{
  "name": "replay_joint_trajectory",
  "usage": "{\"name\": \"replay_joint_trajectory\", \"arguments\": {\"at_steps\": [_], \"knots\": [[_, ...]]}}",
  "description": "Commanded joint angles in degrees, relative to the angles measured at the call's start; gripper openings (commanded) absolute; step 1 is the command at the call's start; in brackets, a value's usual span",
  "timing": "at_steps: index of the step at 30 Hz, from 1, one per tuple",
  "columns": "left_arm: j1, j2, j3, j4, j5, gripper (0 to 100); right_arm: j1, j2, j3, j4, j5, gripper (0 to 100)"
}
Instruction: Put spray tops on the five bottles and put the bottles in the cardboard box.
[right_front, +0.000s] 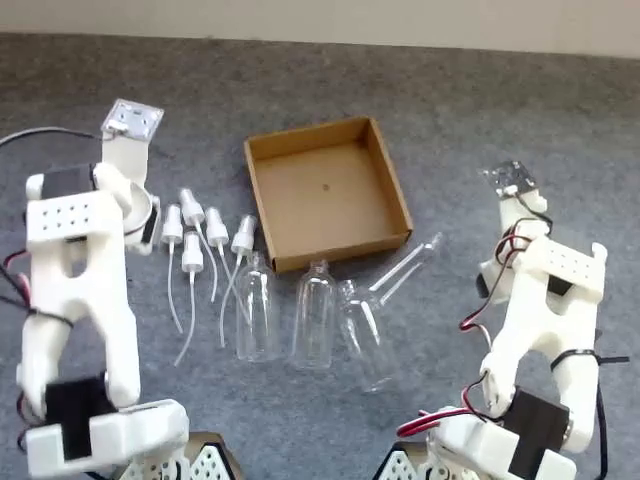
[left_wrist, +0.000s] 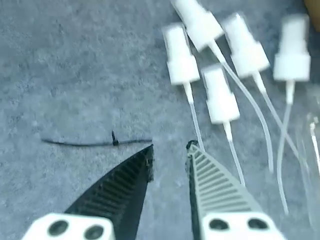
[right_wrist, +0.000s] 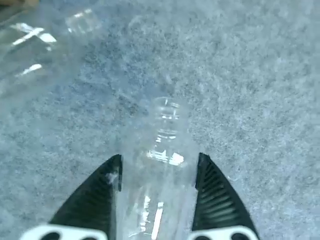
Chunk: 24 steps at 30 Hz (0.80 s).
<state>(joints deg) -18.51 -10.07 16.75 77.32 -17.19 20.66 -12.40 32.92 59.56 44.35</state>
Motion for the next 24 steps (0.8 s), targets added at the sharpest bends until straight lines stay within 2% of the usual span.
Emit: {"name": "replay_joint_trajectory", "arguments": {"at_steps": [1,10,15,24], "knots": [[1.1,7.1,-6.0,-7.9,3.0,12,2.9,-2.7,-0.5,-1.0,0.8,0.5],[3.8,22.0,-18.7,-9.4,8.2,14,3.2,2.9,-0.7,-1.0,0.5,0.5],[3.9,28.0,-22.2,-9.8,8.3,14,3.3,9.5,-0.9,-1.0,0.7,0.5],[3.7,37.6,-28.4,-9.8,9.6,14,3.1,10.1,-0.9,-1.0,0.8,0.6]]}}
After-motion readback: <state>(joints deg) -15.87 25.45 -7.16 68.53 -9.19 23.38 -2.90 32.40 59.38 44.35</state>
